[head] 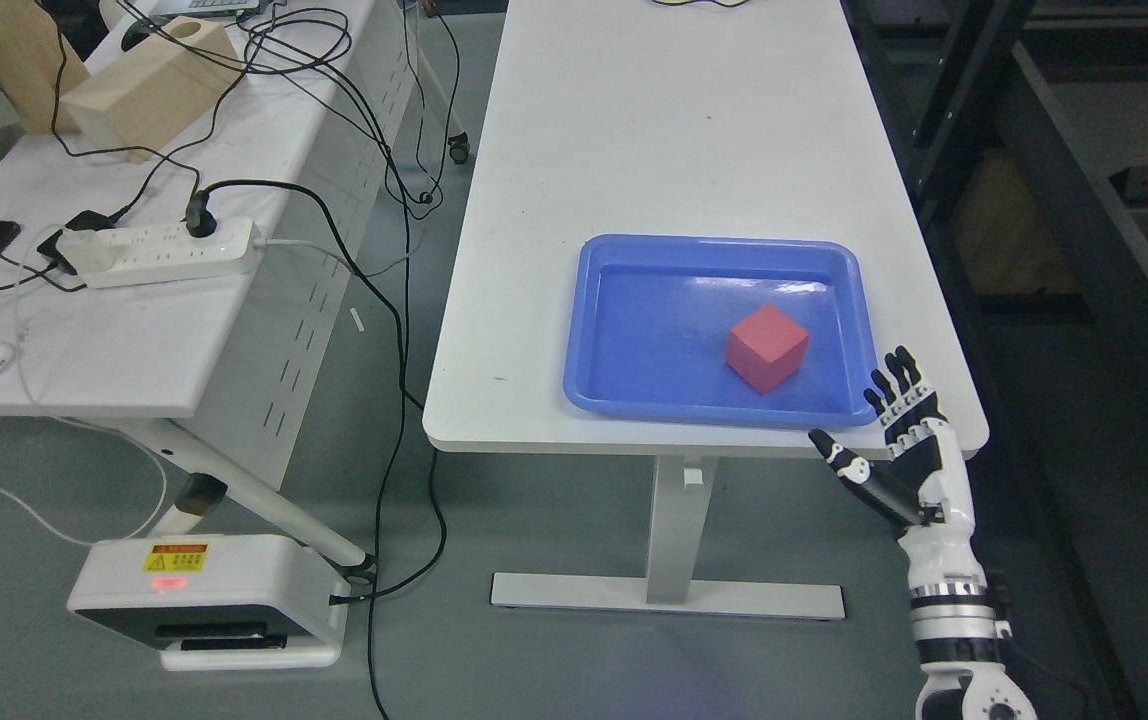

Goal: Pick pink block from left shelf to tray

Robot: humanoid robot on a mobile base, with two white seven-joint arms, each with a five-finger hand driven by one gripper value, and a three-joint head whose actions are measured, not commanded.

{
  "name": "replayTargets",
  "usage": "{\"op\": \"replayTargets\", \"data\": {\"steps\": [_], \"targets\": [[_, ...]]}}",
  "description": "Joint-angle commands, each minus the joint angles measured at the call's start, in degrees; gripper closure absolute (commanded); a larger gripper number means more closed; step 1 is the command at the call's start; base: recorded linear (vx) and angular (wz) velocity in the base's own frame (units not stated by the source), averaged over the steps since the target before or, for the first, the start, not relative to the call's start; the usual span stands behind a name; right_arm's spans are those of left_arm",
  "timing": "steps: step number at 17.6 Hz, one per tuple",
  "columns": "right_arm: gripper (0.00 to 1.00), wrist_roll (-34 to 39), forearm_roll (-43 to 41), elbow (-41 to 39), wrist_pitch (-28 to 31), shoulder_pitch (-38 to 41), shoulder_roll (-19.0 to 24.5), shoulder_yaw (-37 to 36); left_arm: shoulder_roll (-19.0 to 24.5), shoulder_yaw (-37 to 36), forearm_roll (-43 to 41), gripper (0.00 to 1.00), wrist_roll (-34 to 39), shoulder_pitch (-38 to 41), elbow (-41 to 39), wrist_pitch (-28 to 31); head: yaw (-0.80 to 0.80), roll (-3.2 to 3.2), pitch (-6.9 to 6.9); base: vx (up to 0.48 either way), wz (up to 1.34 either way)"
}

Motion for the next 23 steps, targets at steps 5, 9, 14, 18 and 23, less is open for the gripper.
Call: {"op": "replayTargets", "data": {"steps": [5, 9, 14, 18, 23], "targets": [[0.01, -6.0, -2.66, -0.02, 2.88, -1.06, -1.0, 5.02, 1.01, 0.0, 0.0, 0.0, 0.01, 1.13, -1.0, 0.03, 0.0, 0.0, 0.0, -0.125, 0.12], [0.01, 3.56, -2.66, -0.02, 1.21, -3.7, -1.0, 3.61, 1.01, 0.0, 0.0, 0.0, 0.01, 1.13, -1.0, 0.03, 0.0, 0.0, 0.0, -0.066, 0.07], [0.01, 7.45, -2.57, 0.07, 2.78, -6.34, -1.0, 3.6, 1.01, 0.0, 0.0, 0.0, 0.01, 1.13, -1.0, 0.03, 0.0, 0.0, 0.0, -0.017, 0.0], [0.01, 10.0, -2.05, 0.07, 2.96, -7.83, -1.0, 3.52, 1.01, 0.0, 0.0, 0.0, 0.01, 1.13, -1.0, 0.03, 0.0, 0.0, 0.0, 0.0, 0.0], [0.01, 10.0, -1.87, 0.16, 3.14, -8.1, -1.0, 3.43, 1.01, 0.0, 0.0, 0.0, 0.01, 1.13, -1.0, 0.03, 0.0, 0.0, 0.0, 0.0, 0.0]]}}
